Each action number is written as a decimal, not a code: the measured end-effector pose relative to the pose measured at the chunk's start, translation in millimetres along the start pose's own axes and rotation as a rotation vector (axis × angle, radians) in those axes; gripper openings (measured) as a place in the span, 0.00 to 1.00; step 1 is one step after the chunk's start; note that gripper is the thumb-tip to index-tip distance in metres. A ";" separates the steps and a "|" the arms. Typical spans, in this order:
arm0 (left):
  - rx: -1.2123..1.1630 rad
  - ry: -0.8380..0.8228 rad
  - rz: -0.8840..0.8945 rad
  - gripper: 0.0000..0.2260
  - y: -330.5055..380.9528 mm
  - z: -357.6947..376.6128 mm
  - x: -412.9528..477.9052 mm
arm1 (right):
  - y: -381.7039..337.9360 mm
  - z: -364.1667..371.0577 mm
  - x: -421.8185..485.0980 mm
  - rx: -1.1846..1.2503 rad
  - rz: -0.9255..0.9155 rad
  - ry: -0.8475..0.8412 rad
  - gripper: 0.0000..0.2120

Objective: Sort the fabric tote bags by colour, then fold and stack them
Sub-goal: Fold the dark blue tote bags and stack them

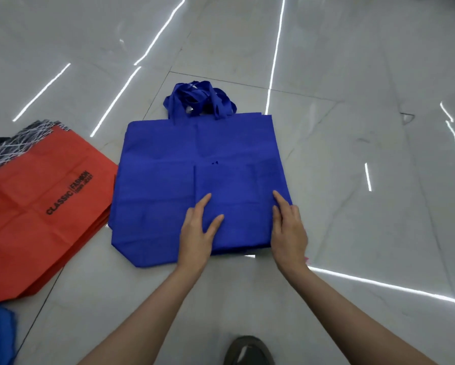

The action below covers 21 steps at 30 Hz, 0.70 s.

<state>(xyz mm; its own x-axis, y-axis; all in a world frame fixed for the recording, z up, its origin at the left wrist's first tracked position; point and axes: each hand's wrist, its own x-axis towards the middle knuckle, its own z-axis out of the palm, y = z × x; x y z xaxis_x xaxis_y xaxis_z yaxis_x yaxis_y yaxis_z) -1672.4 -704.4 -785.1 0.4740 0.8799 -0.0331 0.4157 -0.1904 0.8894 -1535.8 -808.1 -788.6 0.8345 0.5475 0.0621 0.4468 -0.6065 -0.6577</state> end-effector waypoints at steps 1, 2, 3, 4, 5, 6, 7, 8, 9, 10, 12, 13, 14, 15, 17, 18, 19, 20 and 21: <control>0.013 -0.029 0.023 0.22 7.1 8.8 -3.3 | 9.5 -9.9 -0.3 -0.002 0.030 0.033 0.18; 0.024 -0.063 0.039 0.22 13.4 17.6 -6.7 | 19.4 -20.4 -0.4 0.002 0.066 0.066 0.18; 0.037 -0.107 0.050 0.22 19.3 26.9 -10.1 | 30.2 -30.7 0.0 0.005 0.103 0.094 0.18; 0.052 -0.166 0.064 0.22 24.7 36.5 -14.1 | 41.2 -41.1 0.4 0.000 0.134 0.116 0.18; 0.068 -0.240 0.082 0.22 29.6 46.4 -18.9 | 52.7 -51.3 0.3 -0.014 0.158 0.135 0.18; 0.089 -0.323 0.106 0.22 34.0 56.6 -23.8 | 64.6 -61.0 0.1 -0.034 0.177 0.153 0.18; 0.127 -0.398 0.138 0.22 37.0 66.1 -29.2 | 77.0 -69.9 -0.2 -0.055 0.197 0.174 0.18; 0.194 -0.444 0.185 0.22 38.5 75.1 -33.7 | 89.4 -78.2 -0.4 -0.076 0.219 0.191 0.18; 0.279 -0.457 0.235 0.23 38.8 82.5 -36.8 | 101.6 -85.3 -0.3 -0.100 0.241 0.201 0.18; 0.366 -0.447 0.281 0.22 38.5 88.2 -38.8 | 113.5 -91.5 -0.1 -0.125 0.264 0.201 0.18; 0.510 -0.421 0.312 0.23 35.8 93.7 -39.2 | 134.4 -100.2 1.2 -0.167 0.316 0.187 0.18; 0.577 -0.420 0.304 0.24 32.3 94.2 -38.2 | 142.9 -103.1 1.5 -0.185 0.354 0.185 0.18; 0.641 -0.424 0.290 0.26 27.3 92.8 -37.0 | 150.2 -104.9 1.6 -0.212 0.398 0.189 0.19; 0.708 -0.440 0.272 0.27 22.2 91.1 -35.4 | 155.6 -106.0 2.5 -0.261 0.438 0.196 0.19; 0.789 -0.486 0.229 0.28 13.0 85.8 -34.0 | 157.9 -104.2 4.3 -0.394 0.454 0.203 0.19; 0.784 -0.503 0.213 0.28 9.4 83.3 -33.8 | 154.1 -102.1 4.6 -0.449 0.392 0.204 0.19; 0.770 -0.516 0.215 0.29 4.9 81.0 -33.9 | 147.0 -98.2 5.0 -0.490 0.265 0.209 0.20; 0.754 -0.514 0.239 0.30 1.4 79.0 -33.8 | 137.5 -91.8 4.0 -0.517 0.094 0.208 0.21; 0.754 -0.500 0.289 0.31 -1.7 77.2 -33.4 | 127.2 -83.3 0.9 -0.539 -0.081 0.182 0.22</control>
<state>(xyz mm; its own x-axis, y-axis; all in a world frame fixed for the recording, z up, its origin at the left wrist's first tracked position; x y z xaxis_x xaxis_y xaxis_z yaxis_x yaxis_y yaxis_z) -1629.1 -767.2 -820.7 0.8414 0.5002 -0.2046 0.5395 -0.7560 0.3707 -1451.3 -932.8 -809.6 0.8116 0.5252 0.2559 0.5730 -0.8011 -0.1728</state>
